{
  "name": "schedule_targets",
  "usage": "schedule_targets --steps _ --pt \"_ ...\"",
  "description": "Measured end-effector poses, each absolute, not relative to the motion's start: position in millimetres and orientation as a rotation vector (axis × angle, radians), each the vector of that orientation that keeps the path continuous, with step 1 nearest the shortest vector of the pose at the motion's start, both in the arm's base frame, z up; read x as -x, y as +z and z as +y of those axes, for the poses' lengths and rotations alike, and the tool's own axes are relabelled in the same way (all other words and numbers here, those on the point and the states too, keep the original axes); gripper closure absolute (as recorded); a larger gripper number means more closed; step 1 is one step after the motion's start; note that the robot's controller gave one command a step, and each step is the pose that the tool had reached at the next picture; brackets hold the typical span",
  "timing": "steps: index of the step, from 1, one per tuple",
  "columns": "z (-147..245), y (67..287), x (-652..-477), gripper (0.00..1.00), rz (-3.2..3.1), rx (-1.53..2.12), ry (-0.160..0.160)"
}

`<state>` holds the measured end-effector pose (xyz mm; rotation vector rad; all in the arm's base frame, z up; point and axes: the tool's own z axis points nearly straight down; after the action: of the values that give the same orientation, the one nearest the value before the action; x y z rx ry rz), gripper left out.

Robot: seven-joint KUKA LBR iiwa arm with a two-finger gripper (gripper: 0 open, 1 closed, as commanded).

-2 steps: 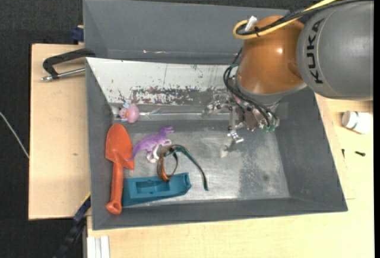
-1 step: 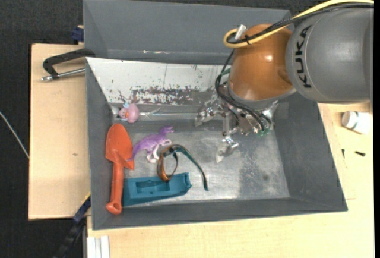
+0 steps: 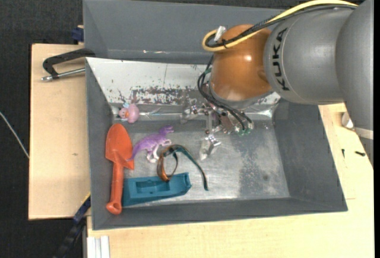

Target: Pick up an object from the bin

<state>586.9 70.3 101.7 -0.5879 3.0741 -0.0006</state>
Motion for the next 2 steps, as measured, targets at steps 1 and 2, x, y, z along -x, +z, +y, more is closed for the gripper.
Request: schedule_targets --steps 1,2 --pt "103 77 -581.3 0.0 3.06 0.706 0.002" --pt "140 77 -583.6 0.0 3.08 0.583 0.002"
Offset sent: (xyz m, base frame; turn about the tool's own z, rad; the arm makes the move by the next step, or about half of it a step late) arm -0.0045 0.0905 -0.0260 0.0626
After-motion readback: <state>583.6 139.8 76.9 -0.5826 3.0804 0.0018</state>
